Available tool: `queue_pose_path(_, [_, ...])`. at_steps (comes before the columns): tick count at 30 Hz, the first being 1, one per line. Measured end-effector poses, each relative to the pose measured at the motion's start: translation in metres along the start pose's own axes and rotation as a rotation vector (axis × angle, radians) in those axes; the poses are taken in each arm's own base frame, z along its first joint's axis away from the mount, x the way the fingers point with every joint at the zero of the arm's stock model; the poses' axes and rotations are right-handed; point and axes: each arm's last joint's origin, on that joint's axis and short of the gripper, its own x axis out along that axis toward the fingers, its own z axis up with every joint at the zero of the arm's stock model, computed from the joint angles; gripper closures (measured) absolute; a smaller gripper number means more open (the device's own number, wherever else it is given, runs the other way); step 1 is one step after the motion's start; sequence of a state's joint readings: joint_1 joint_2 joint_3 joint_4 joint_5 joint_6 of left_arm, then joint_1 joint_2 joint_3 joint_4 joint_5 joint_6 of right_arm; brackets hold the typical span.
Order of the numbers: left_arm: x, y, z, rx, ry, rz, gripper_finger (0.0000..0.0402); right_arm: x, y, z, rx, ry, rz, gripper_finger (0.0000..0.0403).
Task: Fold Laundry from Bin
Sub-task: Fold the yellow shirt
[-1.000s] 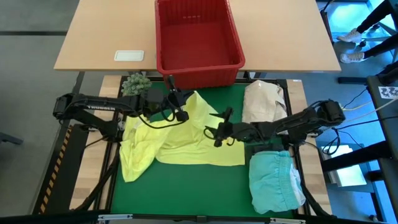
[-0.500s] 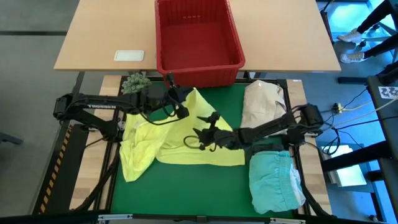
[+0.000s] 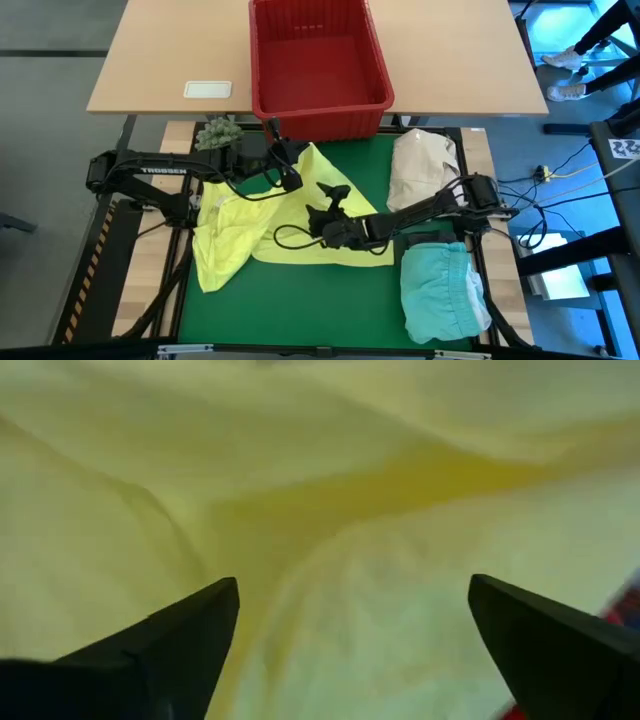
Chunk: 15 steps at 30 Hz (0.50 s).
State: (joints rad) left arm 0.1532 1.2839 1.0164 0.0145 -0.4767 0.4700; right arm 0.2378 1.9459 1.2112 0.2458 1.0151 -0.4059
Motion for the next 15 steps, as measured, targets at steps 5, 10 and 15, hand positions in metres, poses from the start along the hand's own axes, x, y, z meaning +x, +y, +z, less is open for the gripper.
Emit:
queue_pose_path(5, [0.000, 0.000, 0.000, -0.004, -0.004, -0.005, 0.0401, 0.018, 0.009, -0.012, -0.028, 0.048, -0.015, 0.0023])
queue_pose_path(10, [0.000, 0.000, 0.000, -0.020, -0.005, -0.006, 0.0401, 0.033, 0.018, -0.028, -0.060, 0.127, -0.109, 0.0017])
queue_pose_path(15, [0.000, -0.001, 0.001, -0.026, -0.013, -0.023, 0.0401, 0.045, 0.012, -0.038, -0.033, 0.215, -0.287, 0.0024])
